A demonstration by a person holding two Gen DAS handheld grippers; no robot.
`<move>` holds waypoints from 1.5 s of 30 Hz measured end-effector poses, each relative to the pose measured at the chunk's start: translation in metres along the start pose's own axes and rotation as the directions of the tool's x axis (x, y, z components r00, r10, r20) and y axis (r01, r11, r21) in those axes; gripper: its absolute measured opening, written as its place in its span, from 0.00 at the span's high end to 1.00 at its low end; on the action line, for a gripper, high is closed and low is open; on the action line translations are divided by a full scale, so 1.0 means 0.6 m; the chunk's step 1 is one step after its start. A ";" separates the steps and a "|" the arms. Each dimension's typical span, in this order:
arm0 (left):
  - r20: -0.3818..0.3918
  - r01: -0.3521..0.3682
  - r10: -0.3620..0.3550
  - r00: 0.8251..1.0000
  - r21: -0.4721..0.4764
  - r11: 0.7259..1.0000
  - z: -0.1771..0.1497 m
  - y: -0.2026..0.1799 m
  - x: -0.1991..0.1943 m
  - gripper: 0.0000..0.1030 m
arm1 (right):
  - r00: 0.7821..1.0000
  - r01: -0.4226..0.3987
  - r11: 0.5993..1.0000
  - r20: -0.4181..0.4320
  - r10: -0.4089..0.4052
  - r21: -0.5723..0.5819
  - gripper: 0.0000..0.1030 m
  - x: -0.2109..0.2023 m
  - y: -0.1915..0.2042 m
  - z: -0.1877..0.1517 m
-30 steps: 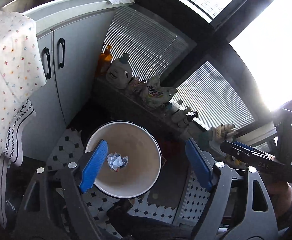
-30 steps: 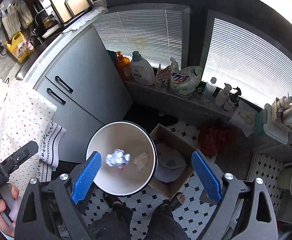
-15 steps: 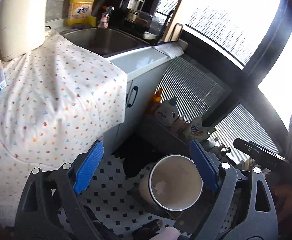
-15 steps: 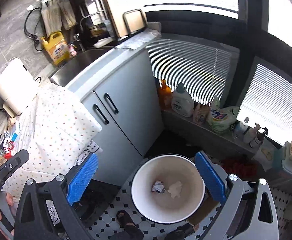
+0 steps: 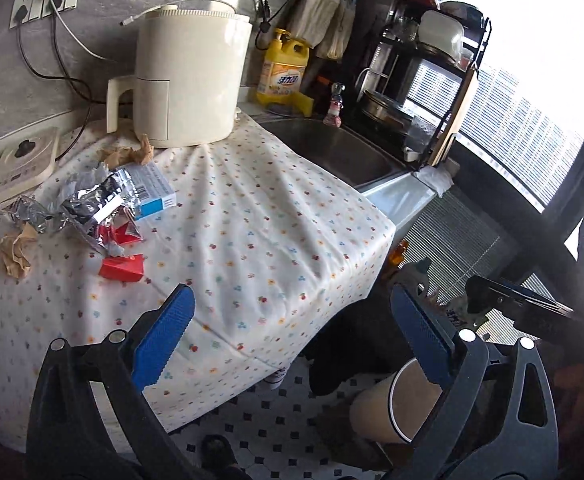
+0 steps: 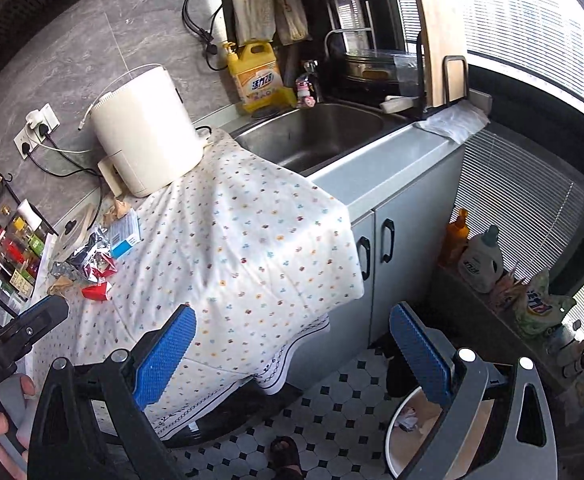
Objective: Collect trash
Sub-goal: 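Move the right gripper back toward the trash on the counter, then grasp the red wrapper with the right gripper while the left grasps brown paper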
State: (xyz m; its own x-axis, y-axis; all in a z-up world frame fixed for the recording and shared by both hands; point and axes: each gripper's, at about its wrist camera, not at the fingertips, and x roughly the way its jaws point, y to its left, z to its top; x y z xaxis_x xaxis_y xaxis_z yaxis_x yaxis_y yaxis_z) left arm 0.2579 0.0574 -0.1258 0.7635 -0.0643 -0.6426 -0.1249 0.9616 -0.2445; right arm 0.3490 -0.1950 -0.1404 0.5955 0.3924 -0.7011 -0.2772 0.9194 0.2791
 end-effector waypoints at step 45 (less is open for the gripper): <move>-0.045 -0.193 0.192 0.980 -0.403 0.895 -0.021 0.485 0.009 0.80 | 0.896 -0.279 0.947 -0.398 0.196 -0.161 0.16 0.307 0.456 -0.020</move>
State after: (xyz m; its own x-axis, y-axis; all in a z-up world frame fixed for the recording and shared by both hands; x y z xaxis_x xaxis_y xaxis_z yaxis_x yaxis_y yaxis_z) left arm 0.2177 0.3335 -0.2092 0.6959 0.1093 -0.7098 -0.5148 0.7650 -0.3870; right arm 0.3737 0.1285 -0.2012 0.1794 0.5210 -0.8345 -0.5502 0.7563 0.3539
